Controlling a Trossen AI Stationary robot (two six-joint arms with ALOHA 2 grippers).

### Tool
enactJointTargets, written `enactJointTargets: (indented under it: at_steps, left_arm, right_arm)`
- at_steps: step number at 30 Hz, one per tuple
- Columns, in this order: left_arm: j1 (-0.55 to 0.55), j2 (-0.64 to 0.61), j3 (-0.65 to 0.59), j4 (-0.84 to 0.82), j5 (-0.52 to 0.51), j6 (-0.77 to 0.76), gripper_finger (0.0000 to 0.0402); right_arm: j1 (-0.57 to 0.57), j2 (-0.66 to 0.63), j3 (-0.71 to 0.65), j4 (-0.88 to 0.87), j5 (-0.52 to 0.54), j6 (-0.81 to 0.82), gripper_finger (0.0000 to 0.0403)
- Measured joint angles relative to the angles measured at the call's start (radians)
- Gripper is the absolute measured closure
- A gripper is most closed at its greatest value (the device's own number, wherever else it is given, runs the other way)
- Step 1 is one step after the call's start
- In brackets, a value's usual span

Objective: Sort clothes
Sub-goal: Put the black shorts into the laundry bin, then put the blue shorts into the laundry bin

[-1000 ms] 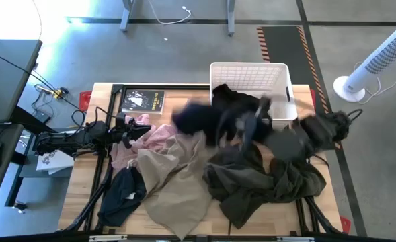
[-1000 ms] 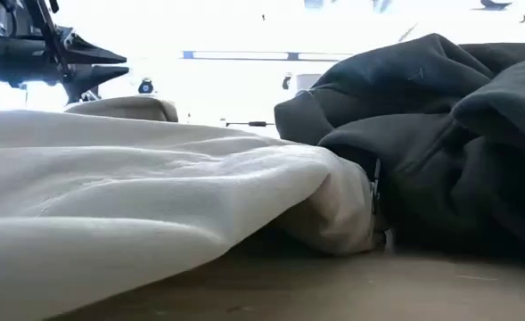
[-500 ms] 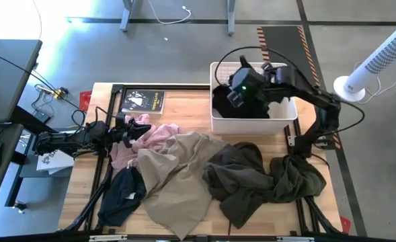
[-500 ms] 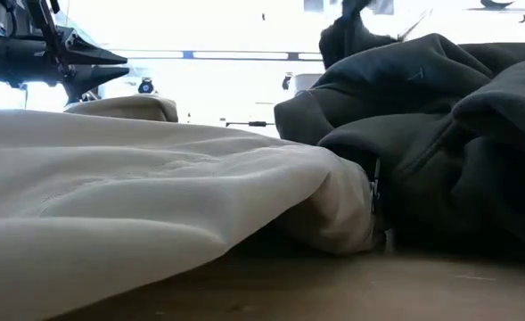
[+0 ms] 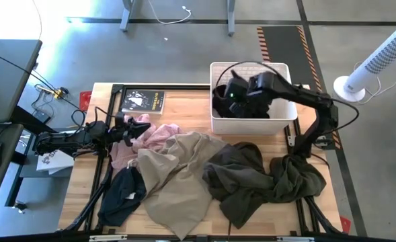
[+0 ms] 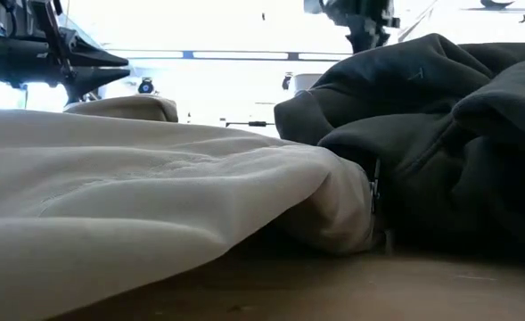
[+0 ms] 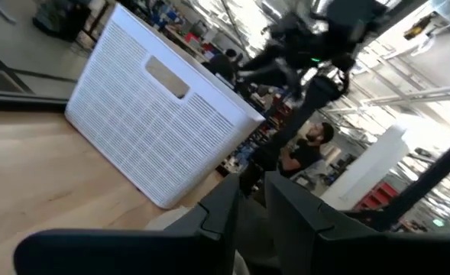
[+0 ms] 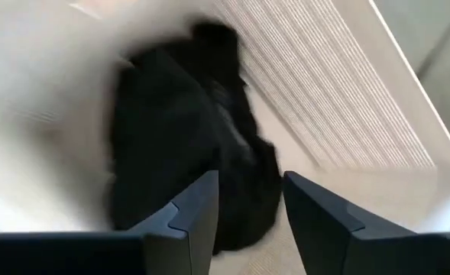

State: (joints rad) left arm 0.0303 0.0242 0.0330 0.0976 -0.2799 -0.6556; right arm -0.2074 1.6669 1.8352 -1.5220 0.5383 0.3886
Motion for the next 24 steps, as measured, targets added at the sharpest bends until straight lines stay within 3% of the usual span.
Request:
enactJointTargets:
  at_steps: [4, 8, 13, 20, 24]
  left_arm:
    - [0.000, 0.000, 0.000, 0.005, -0.038, 0.046, 0.0339]
    - [0.000, 0.000, 0.000, 0.001, -0.048, 0.087, 0.0339]
    - [0.000, 0.000, 0.001, -0.003, -0.048, 0.085, 0.0339]
    - [0.000, 0.000, 0.001, -0.002, -0.048, 0.084, 0.0339]
    - [0.000, 0.000, 0.001, -0.040, -0.048, 0.084, 0.0339]
  right_arm:
    - [0.199, -0.004, 0.019, 0.259, -0.007, -0.069, 0.0257]
    - [0.390, 0.031, -0.010, 0.704, -0.109, -0.226, 0.0257]
    - [0.472, 0.155, -0.070, 1.107, -0.132, -0.282, 0.0257]
    - [0.450, 0.388, -0.024, 1.199, -0.154, -0.308, 0.0256]
    - [0.402, 0.468, 0.037, 1.142, -0.315, -0.318, 0.0256]
